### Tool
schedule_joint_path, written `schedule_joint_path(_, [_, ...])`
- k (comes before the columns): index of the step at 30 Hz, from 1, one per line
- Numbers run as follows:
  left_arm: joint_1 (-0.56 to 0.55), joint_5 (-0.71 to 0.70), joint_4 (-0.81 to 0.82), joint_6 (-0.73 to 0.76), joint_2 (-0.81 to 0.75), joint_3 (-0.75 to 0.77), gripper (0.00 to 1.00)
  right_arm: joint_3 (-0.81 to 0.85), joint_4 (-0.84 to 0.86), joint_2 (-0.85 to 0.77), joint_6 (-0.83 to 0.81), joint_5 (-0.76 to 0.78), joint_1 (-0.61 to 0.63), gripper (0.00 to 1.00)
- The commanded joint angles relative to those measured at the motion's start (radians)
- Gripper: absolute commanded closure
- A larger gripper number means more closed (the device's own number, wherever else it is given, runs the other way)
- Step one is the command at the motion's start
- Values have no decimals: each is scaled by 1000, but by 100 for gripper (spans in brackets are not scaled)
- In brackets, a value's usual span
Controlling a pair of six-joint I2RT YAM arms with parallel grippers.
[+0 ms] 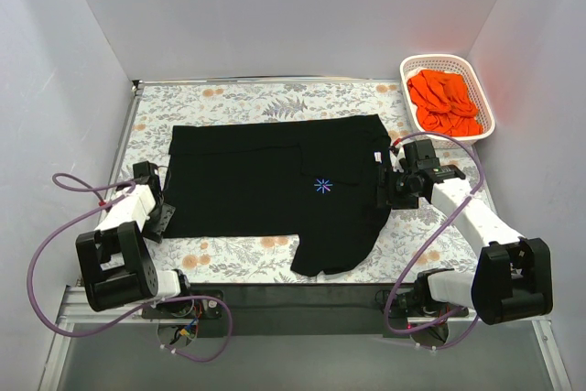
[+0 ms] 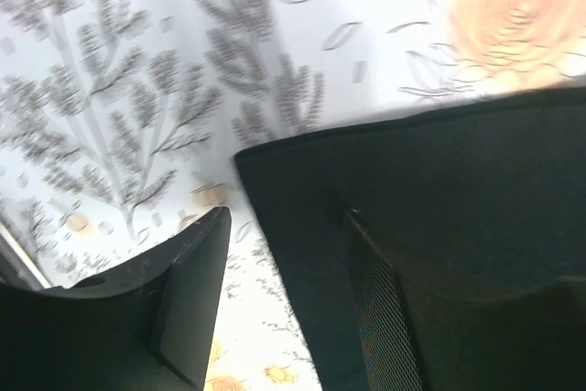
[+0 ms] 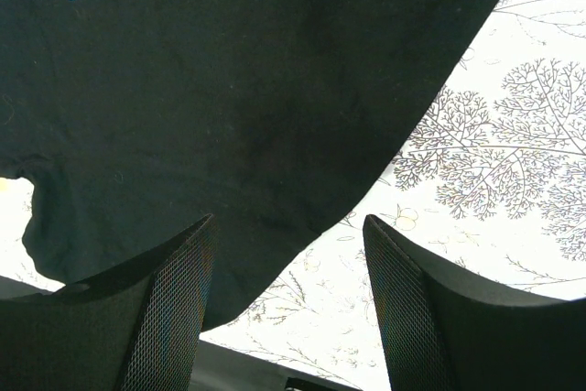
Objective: Fold and stack the t-shirts
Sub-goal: Fold the tshirt
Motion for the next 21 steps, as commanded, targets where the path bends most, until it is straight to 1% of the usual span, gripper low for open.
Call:
schedule_joint_path(1, [8, -75, -103, -105, -54, 3, 51, 47, -9, -2, 12, 7, 8, 40])
schedule_joint_path(4, [8, -75, -114, -141, -85, -14, 51, 67, -22, 12, 16, 18, 9, 40])
schedule_joint_path(6, [8, -109, -127, -163, -93, -13, 51, 82, -27, 30, 21, 23, 11, 40])
schedule_joint_path(13, [8, -164, -132, -183, -88, 1, 50, 142, -59, 90, 10, 47, 20, 40])
schedule_joint_path(17, [8, -163, -59, -128, -64, -19, 50, 156, -61, 98, 12, 55, 25, 40])
schedule_joint_path(21, [8, -125, 3, -82, 5, -13, 50, 147, -67, 89, 15, 64, 28, 40])
